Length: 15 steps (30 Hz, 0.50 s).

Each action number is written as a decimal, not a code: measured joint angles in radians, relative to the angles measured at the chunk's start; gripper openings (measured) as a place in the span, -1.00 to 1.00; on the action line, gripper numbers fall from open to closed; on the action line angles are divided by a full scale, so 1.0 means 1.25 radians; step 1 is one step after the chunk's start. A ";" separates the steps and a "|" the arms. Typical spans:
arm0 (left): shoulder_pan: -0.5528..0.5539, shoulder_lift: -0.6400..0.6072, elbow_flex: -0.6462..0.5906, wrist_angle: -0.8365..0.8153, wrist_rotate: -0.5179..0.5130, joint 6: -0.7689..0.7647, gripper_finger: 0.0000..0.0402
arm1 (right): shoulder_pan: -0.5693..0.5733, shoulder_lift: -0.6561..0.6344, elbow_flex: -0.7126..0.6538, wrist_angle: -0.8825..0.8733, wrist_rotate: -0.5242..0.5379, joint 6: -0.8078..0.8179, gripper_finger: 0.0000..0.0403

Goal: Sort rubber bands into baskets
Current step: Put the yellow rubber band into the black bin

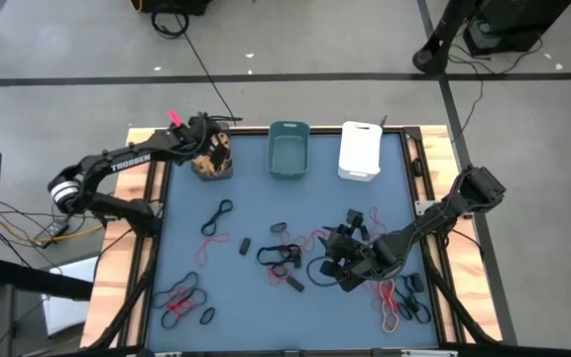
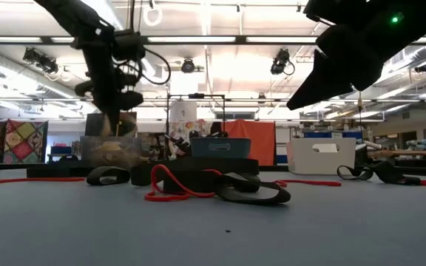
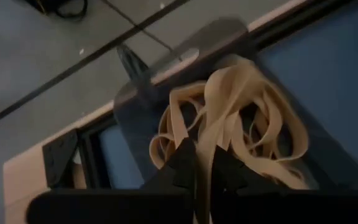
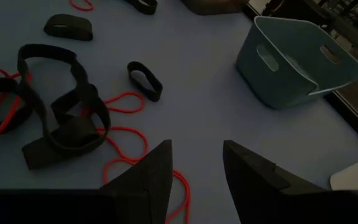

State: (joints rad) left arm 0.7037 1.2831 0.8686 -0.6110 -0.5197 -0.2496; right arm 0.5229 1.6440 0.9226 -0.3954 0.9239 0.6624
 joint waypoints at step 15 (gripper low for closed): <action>0.044 0.005 -0.014 0.071 0.068 0.009 -0.11 | -0.019 0.000 0.000 0.004 -0.024 0.001 -0.23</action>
State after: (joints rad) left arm 0.7588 1.2896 0.8516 -0.5227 -0.4349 -0.2380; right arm 0.4995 1.6440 0.9226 -0.3908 0.8937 0.6631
